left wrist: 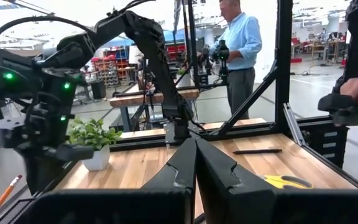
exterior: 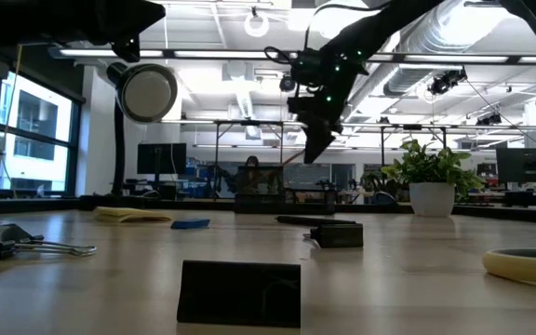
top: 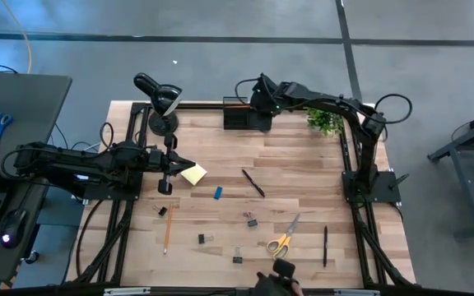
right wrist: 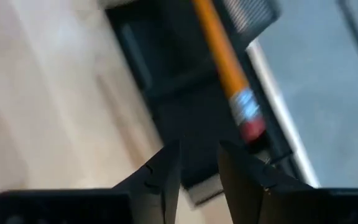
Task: Pick and place office supplies into organizer
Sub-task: Put the orange pencil into the black desk organizer
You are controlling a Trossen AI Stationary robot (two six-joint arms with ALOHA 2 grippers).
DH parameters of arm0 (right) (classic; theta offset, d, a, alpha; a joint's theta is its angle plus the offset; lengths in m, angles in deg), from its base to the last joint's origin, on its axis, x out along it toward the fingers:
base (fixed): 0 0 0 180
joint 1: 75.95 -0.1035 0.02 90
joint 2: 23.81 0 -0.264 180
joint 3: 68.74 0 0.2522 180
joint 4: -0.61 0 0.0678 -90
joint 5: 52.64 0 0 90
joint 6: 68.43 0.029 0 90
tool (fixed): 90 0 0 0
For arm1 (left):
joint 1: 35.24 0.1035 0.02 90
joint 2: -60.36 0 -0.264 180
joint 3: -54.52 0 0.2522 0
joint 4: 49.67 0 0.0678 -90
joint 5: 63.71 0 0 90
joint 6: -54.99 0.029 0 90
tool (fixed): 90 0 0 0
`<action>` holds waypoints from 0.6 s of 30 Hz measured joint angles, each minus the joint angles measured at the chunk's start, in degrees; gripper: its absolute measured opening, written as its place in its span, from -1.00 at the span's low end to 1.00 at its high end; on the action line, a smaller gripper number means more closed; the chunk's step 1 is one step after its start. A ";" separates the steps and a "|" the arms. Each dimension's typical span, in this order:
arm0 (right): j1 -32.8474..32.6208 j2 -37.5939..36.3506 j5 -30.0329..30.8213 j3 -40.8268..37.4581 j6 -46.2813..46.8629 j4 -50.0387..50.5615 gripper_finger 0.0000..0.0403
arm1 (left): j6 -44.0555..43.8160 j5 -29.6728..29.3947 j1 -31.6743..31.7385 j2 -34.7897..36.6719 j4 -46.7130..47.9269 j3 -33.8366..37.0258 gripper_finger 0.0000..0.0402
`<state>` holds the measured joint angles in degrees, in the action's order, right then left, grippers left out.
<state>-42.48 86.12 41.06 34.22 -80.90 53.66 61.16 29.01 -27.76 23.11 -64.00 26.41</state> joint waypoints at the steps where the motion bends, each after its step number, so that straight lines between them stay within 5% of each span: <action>1: 0.23 0.00 0.66 -0.21 0.24 -1.35 -0.49 | -0.02 0.00 0.01 0.00 -0.02 0.00 -1.00; 18: 0.62 0.00 3.99 -0.54 -1.38 -7.47 -0.65 | 0.53 0.00 0.01 0.00 0.00 0.00 -1.00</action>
<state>-41.86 86.12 45.06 33.68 -82.28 46.19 61.69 29.01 -27.75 23.11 -64.00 26.41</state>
